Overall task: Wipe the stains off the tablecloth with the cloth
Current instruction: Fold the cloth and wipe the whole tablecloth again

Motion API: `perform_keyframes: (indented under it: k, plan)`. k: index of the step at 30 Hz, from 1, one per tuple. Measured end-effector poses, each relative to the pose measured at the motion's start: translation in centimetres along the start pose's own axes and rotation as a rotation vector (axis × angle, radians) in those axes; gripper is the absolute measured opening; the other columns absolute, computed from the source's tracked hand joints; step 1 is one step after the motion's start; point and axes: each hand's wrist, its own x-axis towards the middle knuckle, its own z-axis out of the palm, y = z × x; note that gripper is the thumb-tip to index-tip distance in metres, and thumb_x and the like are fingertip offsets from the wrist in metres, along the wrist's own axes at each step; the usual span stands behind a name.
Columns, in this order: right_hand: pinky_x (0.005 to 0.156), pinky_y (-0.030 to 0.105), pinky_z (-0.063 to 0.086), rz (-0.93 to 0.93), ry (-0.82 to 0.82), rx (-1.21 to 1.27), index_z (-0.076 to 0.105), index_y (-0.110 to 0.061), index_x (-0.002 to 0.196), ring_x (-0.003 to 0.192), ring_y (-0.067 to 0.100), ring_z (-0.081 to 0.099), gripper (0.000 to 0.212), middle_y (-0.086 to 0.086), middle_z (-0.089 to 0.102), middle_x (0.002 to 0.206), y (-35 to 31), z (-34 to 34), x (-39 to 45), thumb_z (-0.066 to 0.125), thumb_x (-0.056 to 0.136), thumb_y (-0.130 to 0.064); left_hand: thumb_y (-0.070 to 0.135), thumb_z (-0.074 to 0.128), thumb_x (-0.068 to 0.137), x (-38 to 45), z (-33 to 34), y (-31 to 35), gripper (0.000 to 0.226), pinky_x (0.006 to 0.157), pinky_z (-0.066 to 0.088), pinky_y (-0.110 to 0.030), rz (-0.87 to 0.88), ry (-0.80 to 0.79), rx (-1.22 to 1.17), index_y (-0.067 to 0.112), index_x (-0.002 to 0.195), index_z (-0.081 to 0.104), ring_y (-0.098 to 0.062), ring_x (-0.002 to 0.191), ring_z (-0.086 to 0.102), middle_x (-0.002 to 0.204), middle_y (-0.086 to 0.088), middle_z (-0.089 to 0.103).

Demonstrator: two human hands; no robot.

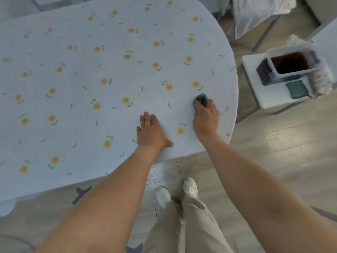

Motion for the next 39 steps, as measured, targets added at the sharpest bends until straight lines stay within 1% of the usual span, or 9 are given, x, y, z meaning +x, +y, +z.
perform_keyframes:
  k: [3,6,11,15,19,23,28,33,39]
  plan:
    - [0.09,0.035,0.037,-0.385,-0.255,-0.057,0.056,-0.032,0.132,0.107,0.029,0.049,0.06,0.006,0.049,0.126,-4.7,1.6,-4.6,0.061,0.077,-0.007,0.067,0.069,0.077,-2.2,1.5,-0.3,0.124,0.124,0.006,-0.05,-0.011,0.048,0.063,0.008,0.158,-0.005,-0.033,0.152,-0.014,0.165,-0.016,-0.013]
    - [0.087,0.036,0.036,-0.593,-0.249,-0.09,0.058,-0.035,0.13,0.103,0.028,0.051,0.059,0.004,0.052,0.122,-2.2,0.2,-5.1,0.063,0.079,-0.007,0.064,0.07,0.078,-3.7,3.2,0.0,0.121,0.123,0.008,-0.051,0.0,0.067,0.011,0.01,0.158,-0.003,-0.032,0.152,-0.012,0.165,-0.014,-0.013]
    - [0.089,0.039,0.04,0.008,0.016,-0.043,0.063,-0.024,0.124,0.102,0.034,0.053,0.041,0.009,0.056,0.111,9.3,-3.2,-2.4,0.056,0.085,-0.013,0.055,0.078,0.076,-3.4,3.2,0.4,0.123,0.122,0.01,-0.055,-0.013,0.044,-0.048,0.01,0.158,-0.002,-0.034,0.152,-0.012,0.165,-0.015,-0.014]
    - [0.091,0.039,0.037,0.18,0.104,0.026,0.06,-0.019,0.127,0.1,0.035,0.05,0.051,0.013,0.049,0.115,6.0,-2.2,-3.9,0.05,0.08,0.0,0.054,0.078,0.076,-3.2,2.9,0.6,0.123,0.122,0.009,-0.054,-0.019,0.056,-0.071,0.01,0.158,-0.002,-0.033,0.152,-0.012,0.165,-0.014,-0.014]
    - [0.069,0.037,0.044,-0.238,-0.082,0.045,0.066,-0.015,0.113,0.081,0.035,0.057,0.051,0.015,0.057,0.101,-1.5,0.6,-10.2,0.061,0.065,0.001,0.06,0.068,0.082,-4.8,3.9,-0.6,0.11,0.122,0.013,-0.052,0.03,0.087,-0.013,0.011,0.158,0.005,-0.034,0.153,-0.006,0.166,-0.014,-0.006]
    - [0.073,0.036,0.041,-0.624,-0.168,-0.055,0.066,-0.026,0.118,0.086,0.031,0.058,0.054,0.008,0.06,0.105,0.1,0.6,-11.2,0.069,0.067,-0.007,0.061,0.07,0.079,-5.7,4.8,-1.9,0.106,0.121,0.02,-0.053,0.066,0.1,-0.001,0.017,0.158,0.014,-0.032,0.153,-0.001,0.166,-0.012,0.001]
    - [0.085,0.042,0.041,-0.076,0.067,-0.042,0.063,-0.019,0.125,0.094,0.036,0.055,0.044,0.014,0.057,0.108,9.5,-1.9,-8.2,0.059,0.082,-0.01,0.055,0.073,0.081,-5.8,5.3,-1.7,0.105,0.122,0.015,-0.054,0.058,0.141,-0.045,0.017,0.158,0.013,-0.031,0.153,-0.004,0.166,-0.011,-0.002]
    - [0.086,0.038,0.04,0.193,0.142,0.049,0.063,-0.013,0.124,0.096,0.035,0.052,0.044,0.015,0.053,0.111,6.7,-1.4,-9.8,0.054,0.082,-0.001,0.055,0.073,0.082,-5.7,5.2,-1.6,0.104,0.121,0.018,-0.054,0.058,0.127,-0.015,0.016,0.158,0.014,-0.033,0.153,-0.003,0.166,-0.012,-0.001]
    - [0.08,0.041,0.043,-0.424,-0.064,-0.022,0.064,-0.017,0.122,0.091,0.033,0.053,0.049,0.013,0.055,0.105,2.1,0.7,-12.2,0.062,0.076,-0.002,0.06,0.069,0.082,-5.6,4.9,-1.9,0.103,0.121,0.021,-0.052,0.062,0.113,0.002,0.017,0.157,0.014,-0.031,0.153,-0.001,0.166,-0.011,-0.001]
